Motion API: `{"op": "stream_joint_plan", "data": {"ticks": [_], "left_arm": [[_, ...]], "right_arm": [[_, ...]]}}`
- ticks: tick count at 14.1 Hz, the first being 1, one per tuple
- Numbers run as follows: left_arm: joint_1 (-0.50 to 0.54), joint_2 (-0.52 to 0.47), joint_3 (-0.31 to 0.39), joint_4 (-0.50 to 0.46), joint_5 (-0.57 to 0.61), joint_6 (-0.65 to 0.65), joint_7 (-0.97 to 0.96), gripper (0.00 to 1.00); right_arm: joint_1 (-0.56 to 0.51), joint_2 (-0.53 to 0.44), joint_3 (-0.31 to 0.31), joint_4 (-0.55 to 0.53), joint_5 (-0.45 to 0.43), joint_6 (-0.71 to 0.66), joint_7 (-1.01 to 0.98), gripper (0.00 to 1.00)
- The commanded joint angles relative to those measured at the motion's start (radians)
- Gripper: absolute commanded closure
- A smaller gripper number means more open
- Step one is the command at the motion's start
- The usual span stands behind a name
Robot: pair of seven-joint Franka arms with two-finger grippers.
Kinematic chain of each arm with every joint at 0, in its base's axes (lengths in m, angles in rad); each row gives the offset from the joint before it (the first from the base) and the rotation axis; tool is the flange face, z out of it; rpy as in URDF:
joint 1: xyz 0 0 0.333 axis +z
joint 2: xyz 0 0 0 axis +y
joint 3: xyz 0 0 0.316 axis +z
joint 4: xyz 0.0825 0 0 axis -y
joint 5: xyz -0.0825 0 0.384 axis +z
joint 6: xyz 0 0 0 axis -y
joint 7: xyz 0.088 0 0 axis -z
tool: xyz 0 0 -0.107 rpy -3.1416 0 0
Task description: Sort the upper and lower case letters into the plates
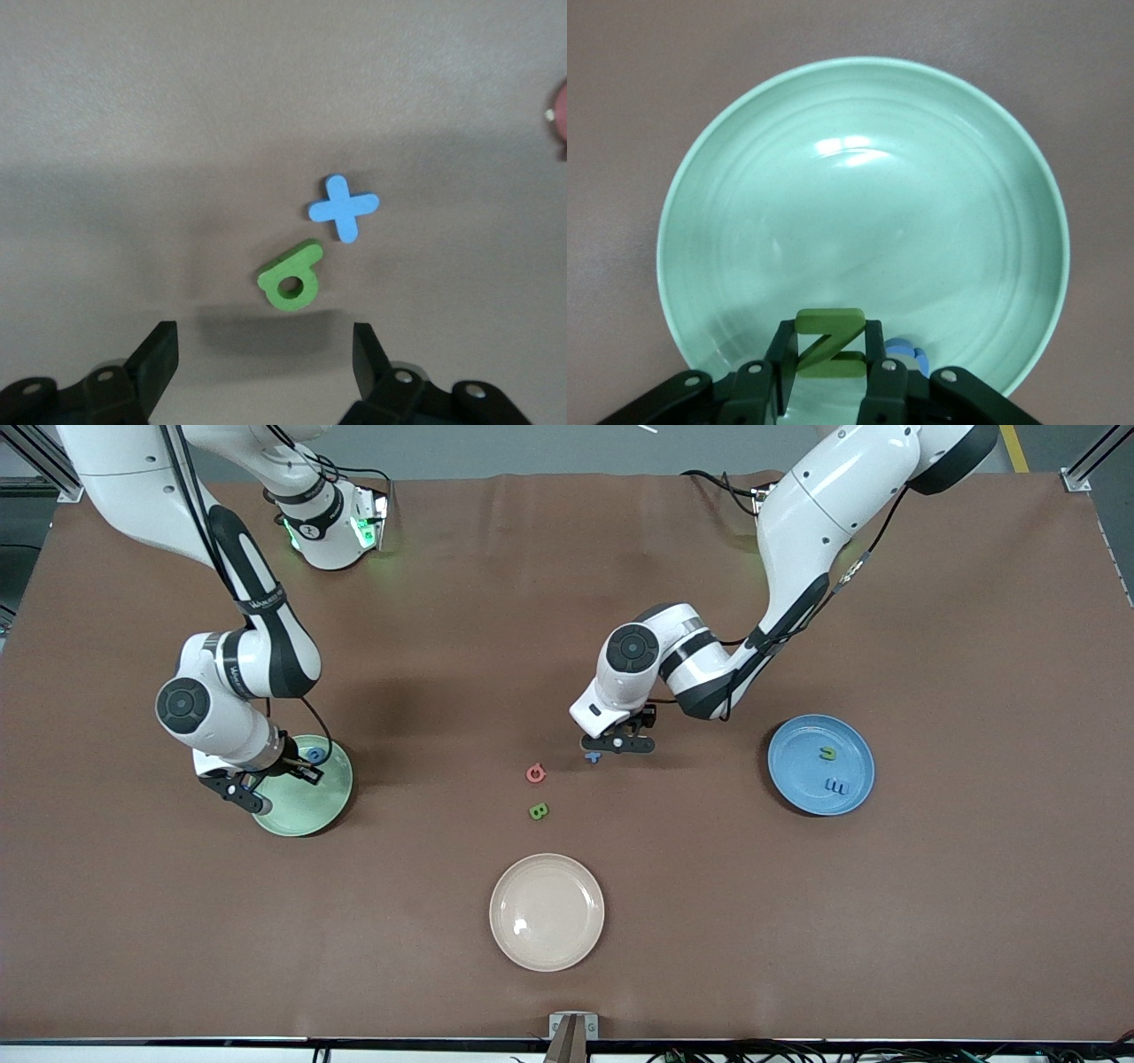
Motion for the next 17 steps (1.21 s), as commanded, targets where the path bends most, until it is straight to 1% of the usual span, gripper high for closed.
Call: {"op": "stream_joint_plan", "data": {"ticks": [1, 2, 5, 6, 7, 8, 9, 10, 12, 13, 15, 16, 17], "left_arm": [[-0.016, 0.027, 0.004, 0.036, 0.031, 0.007, -0.032, 0.2], [-0.025, 0.03, 0.012, 0.042, 0.031, 0.007, -0.032, 0.22], [-0.099, 0.036, 0.085, 0.074, 0.028, 0.007, -0.032, 0.26], [-0.11, 0.041, 0.095, 0.083, 0.028, 0.007, -0.032, 0.27], [-0.11, 0.045, 0.096, 0.085, 0.029, 0.007, -0.032, 0.28], [-0.11, 0.046, 0.096, 0.085, 0.029, 0.007, -0.032, 0.28], [-0.11, 0.044, 0.096, 0.085, 0.029, 0.007, -0.032, 0.3], [-0.11, 0.044, 0.096, 0.085, 0.031, 0.007, -0.032, 0.33], [-0.107, 0.042, 0.096, 0.085, 0.031, 0.007, -0.032, 0.43], [-0.107, 0.042, 0.096, 0.085, 0.029, 0.007, -0.032, 0.47], [-0.105, 0.041, 0.096, 0.085, 0.031, 0.007, -0.032, 0.54], [-0.104, 0.041, 0.096, 0.085, 0.031, 0.009, -0.032, 0.58], [-0.104, 0.041, 0.096, 0.085, 0.031, 0.018, -0.032, 0.62]], "right_arm": [[0.027, 0.004, 0.001, -0.022, 0.049, 0.04, -0.009, 0.99], [0.034, 0.008, 0.001, -0.022, 0.057, 0.047, -0.009, 0.99], [0.038, 0.031, 0.001, -0.019, 0.06, 0.061, -0.009, 0.97], [0.036, 0.031, 0.001, -0.018, 0.06, 0.061, -0.009, 0.95], [0.036, 0.031, 0.001, -0.018, 0.06, 0.061, -0.009, 0.85], [0.036, 0.031, 0.001, -0.017, 0.06, 0.06, -0.01, 0.58], [0.036, 0.031, 0.001, -0.014, 0.06, 0.06, -0.01, 0.08], [0.036, 0.03, -0.001, -0.009, 0.06, 0.055, -0.01, 0.0], [0.038, 0.025, -0.001, 0.015, 0.06, 0.035, -0.012, 0.0], [0.041, 0.021, 0.0, 0.049, 0.06, -0.013, -0.006, 0.0], [0.073, 0.024, 0.002, 0.157, 0.06, -0.157, 0.061, 0.0], [0.106, 0.027, 0.001, 0.211, 0.06, -0.202, 0.136, 0.0], [0.143, 0.036, 0.001, 0.251, 0.06, -0.218, 0.202, 0.0]]}}
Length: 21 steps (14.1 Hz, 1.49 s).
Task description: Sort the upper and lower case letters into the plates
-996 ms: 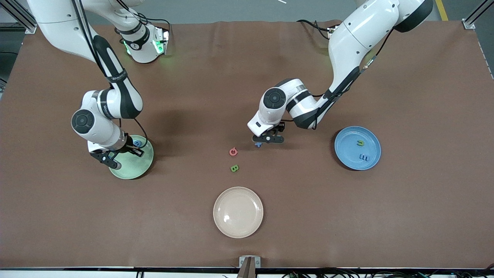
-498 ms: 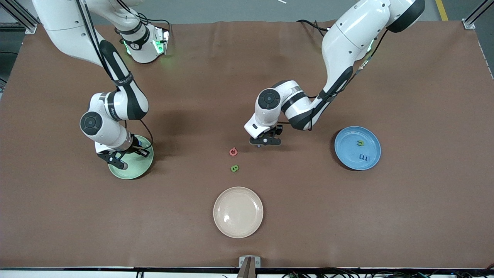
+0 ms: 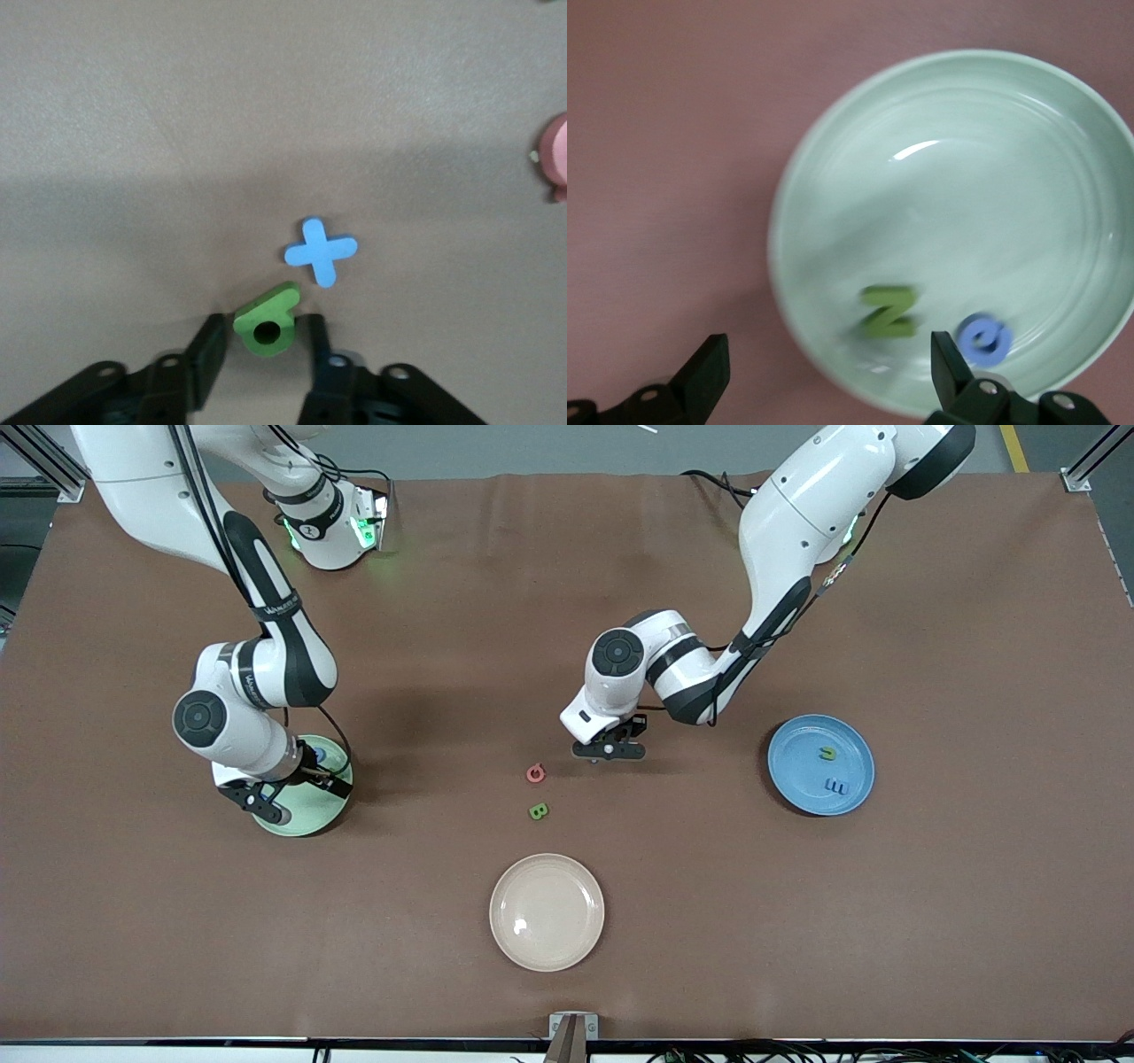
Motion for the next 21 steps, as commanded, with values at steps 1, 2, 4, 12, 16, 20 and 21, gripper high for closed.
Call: {"op": "stream_joint_plan", "data": {"ticks": [1, 2, 4, 12, 16, 20, 21], "left_arm": [[-0.005, 0.018, 0.008, 0.012, 0.03, 0.018, -0.021, 0.66], [-0.005, 0.018, 0.008, 0.012, 0.03, 0.018, -0.021, 0.7], [-0.002, 0.018, 0.006, 0.012, 0.032, 0.018, -0.021, 0.74], [0.013, -0.013, 0.006, 0.009, 0.03, -0.002, -0.018, 0.82], [0.049, -0.082, 0.005, -0.006, 0.03, -0.083, -0.011, 0.84], [0.147, -0.178, -0.02, -0.068, 0.029, -0.143, 0.018, 0.87], [0.199, -0.204, -0.044, -0.097, 0.03, -0.143, 0.047, 0.87]], "right_arm": [[0.111, 0.031, -0.004, 0.123, 0.011, -0.066, 0.19, 0.0], [0.142, 0.062, -0.004, 0.17, 0.011, -0.069, 0.257, 0.0], [0.205, 0.144, -0.004, 0.283, 0.01, -0.099, 0.391, 0.0], [0.359, 0.407, -0.005, 0.612, 0.005, -0.127, 0.862, 0.0], [0.394, 0.533, -0.005, 0.77, 0.005, -0.128, 1.06, 0.0], [0.423, 0.58, -0.004, 0.833, 0.007, -0.127, 1.14, 0.0], [0.426, 0.58, -0.004, 0.835, 0.007, -0.127, 1.149, 0.0]]}}
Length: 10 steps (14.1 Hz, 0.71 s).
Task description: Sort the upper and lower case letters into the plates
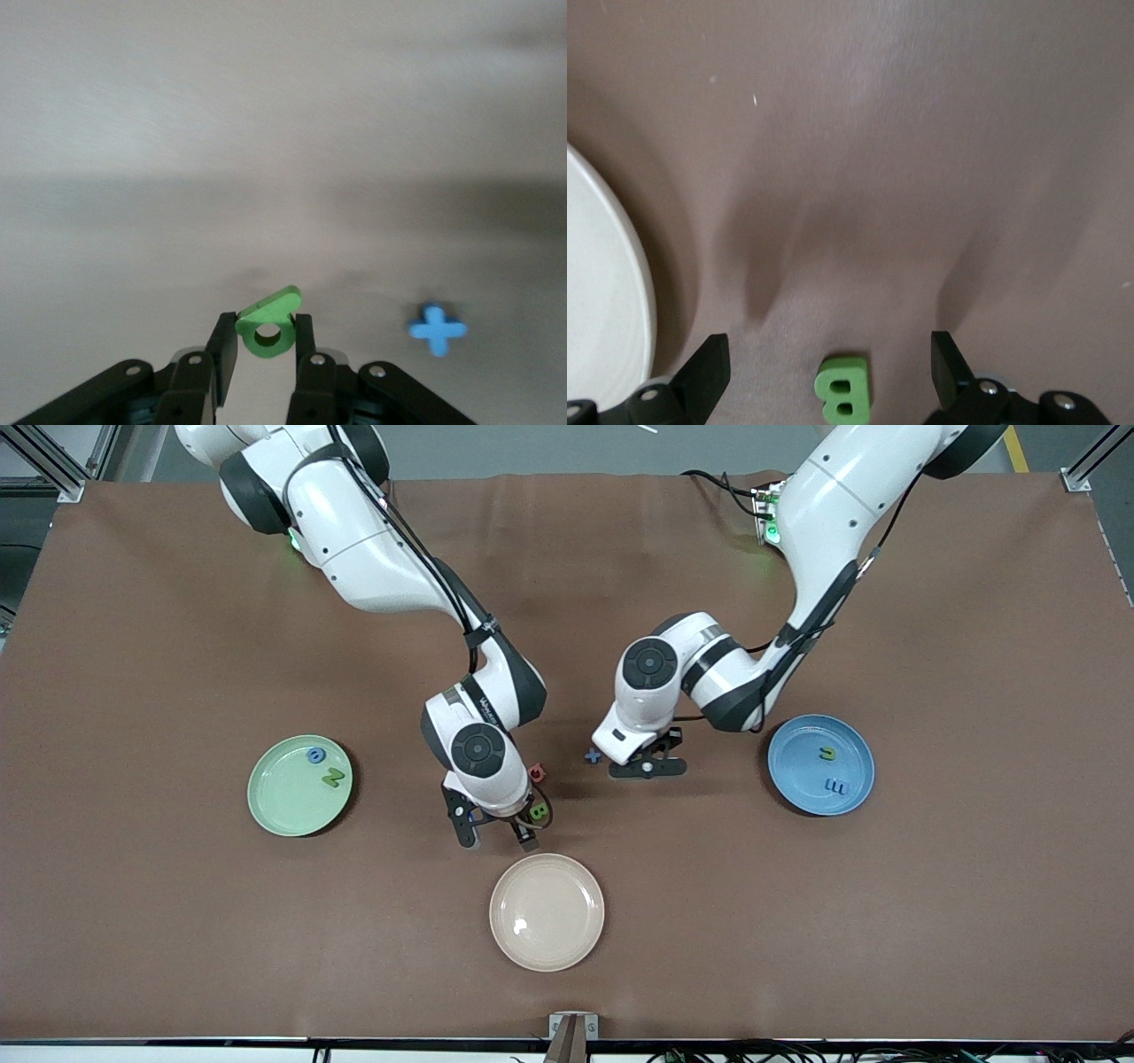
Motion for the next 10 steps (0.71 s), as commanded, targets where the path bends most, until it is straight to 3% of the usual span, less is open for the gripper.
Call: {"op": "stream_joint_plan", "data": {"ticks": [1, 5, 8, 10], "left_arm": [[0.137, -0.103, -0.07, -0.116, 0.019, -0.007, 0.061, 0.87], [0.48, -0.204, -0.248, -0.28, 0.021, -0.005, 0.265, 0.87], [0.716, -0.231, -0.366, -0.371, 0.025, 0.004, 0.402, 0.87], [0.821, -0.25, -0.395, -0.432, 0.057, 0.032, 0.478, 0.87]], "right_arm": [[0.018, 0.021, -0.007, 0.047, 0.003, -0.022, 0.045, 0.0], [0.044, 0.023, -0.007, 0.041, 0.003, -0.023, 0.056, 0.02], [0.049, 0.033, -0.009, 0.041, 0.002, -0.02, 0.058, 0.15], [0.049, 0.039, -0.009, 0.043, 0.002, -0.019, 0.058, 0.24]]}}
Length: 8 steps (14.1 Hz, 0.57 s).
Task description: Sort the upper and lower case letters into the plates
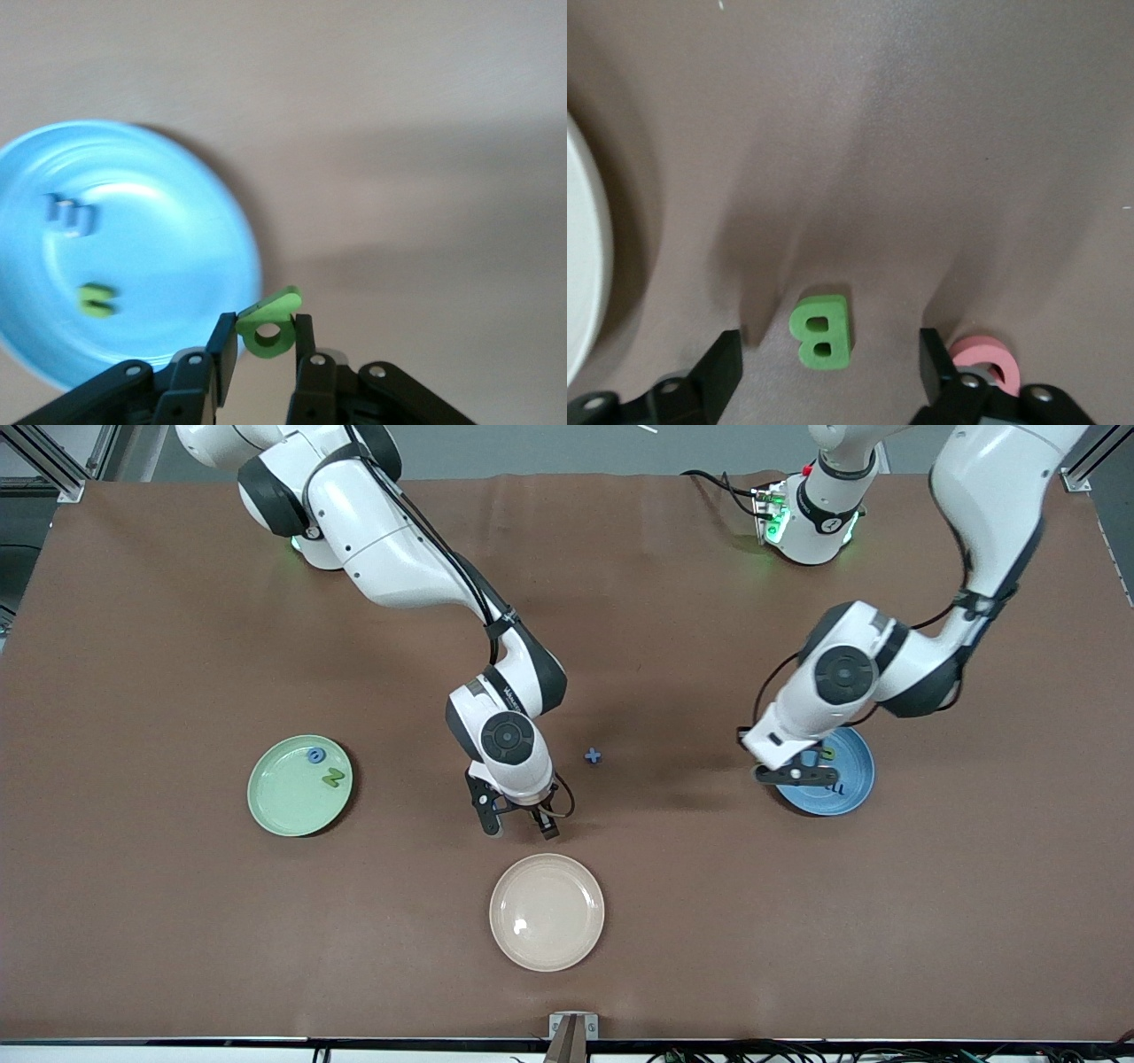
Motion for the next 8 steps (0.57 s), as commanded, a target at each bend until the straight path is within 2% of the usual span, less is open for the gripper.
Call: {"op": "stream_joint_plan", "data": {"ticks": [1, 3, 7, 8], "left_arm": [[0.124, -0.06, -0.047, -0.115, 0.051, 0.057, 0.072, 0.87], [0.182, -0.06, -0.047, -0.161, 0.096, 0.112, 0.108, 0.87], [0.229, -0.048, -0.045, -0.207, 0.142, 0.14, 0.151, 0.87], [0.236, -0.04, -0.045, -0.207, 0.144, 0.146, 0.151, 0.87]], "right_arm": [[0.007, 0.021, -0.009, 0.024, -0.003, -0.007, 0.016, 0.29], [0.007, 0.023, -0.009, 0.022, -0.008, -0.007, 0.011, 0.42], [0.002, 0.021, -0.01, 0.025, -0.008, -0.025, 0.007, 0.97], [-0.006, 0.017, -0.01, 0.025, -0.008, -0.037, 0.004, 1.0]]}}
